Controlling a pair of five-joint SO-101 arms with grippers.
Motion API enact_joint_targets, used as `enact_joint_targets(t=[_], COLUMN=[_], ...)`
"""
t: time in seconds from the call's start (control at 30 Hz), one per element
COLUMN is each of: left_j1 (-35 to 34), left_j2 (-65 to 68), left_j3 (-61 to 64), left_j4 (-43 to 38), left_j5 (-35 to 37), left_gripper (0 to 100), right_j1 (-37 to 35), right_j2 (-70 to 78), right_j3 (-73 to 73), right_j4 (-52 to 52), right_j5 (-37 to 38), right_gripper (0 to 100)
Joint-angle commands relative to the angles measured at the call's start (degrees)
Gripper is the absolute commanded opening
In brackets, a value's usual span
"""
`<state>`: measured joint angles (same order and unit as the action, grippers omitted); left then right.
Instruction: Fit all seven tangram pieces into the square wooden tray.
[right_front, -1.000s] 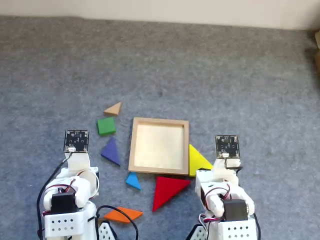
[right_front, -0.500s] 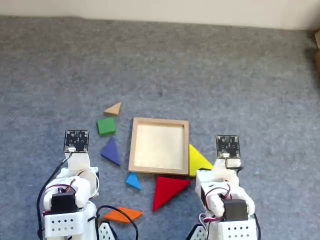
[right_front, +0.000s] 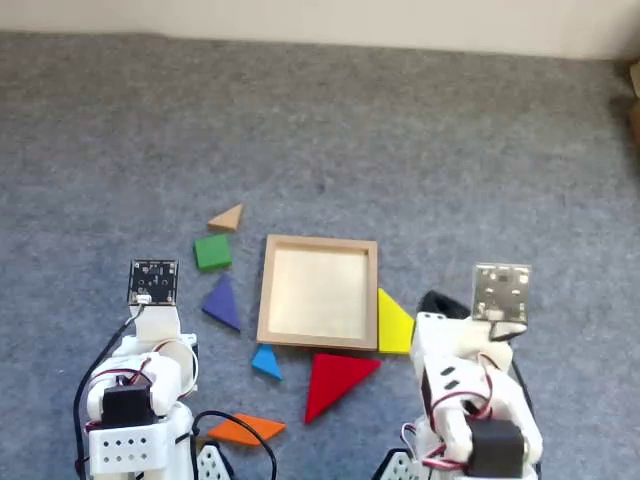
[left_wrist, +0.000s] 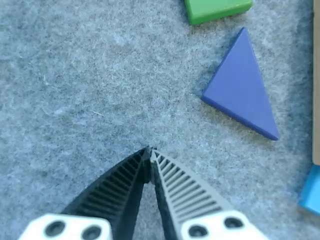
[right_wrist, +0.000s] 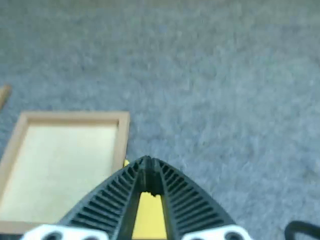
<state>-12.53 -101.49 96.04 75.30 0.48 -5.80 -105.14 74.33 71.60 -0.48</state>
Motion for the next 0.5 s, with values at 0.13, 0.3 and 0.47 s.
enact_joint_targets(t=[0.13, 0.3, 0.47], left_j1=[-0.9, -0.9, -0.9], left_j2=[-2.9, -2.9, -2.9], left_j3=[1.1, 1.1, 1.1], left_j4=[0.4, 0.4, 0.4], left_j5=[-0.2, -0.2, -0.2], left_gripper=[1, 1, 1], right_j1=[-3.5, -3.7, -3.7], right_j2=[6.4, 24.7, 41.6], right_j3=[-8.8, -16.8, -21.8], right_j4=[0.4, 0.5, 0.4], right_j5=[-0.5, -0.6, -0.6], right_gripper=[0.5, 0.5, 0.5])
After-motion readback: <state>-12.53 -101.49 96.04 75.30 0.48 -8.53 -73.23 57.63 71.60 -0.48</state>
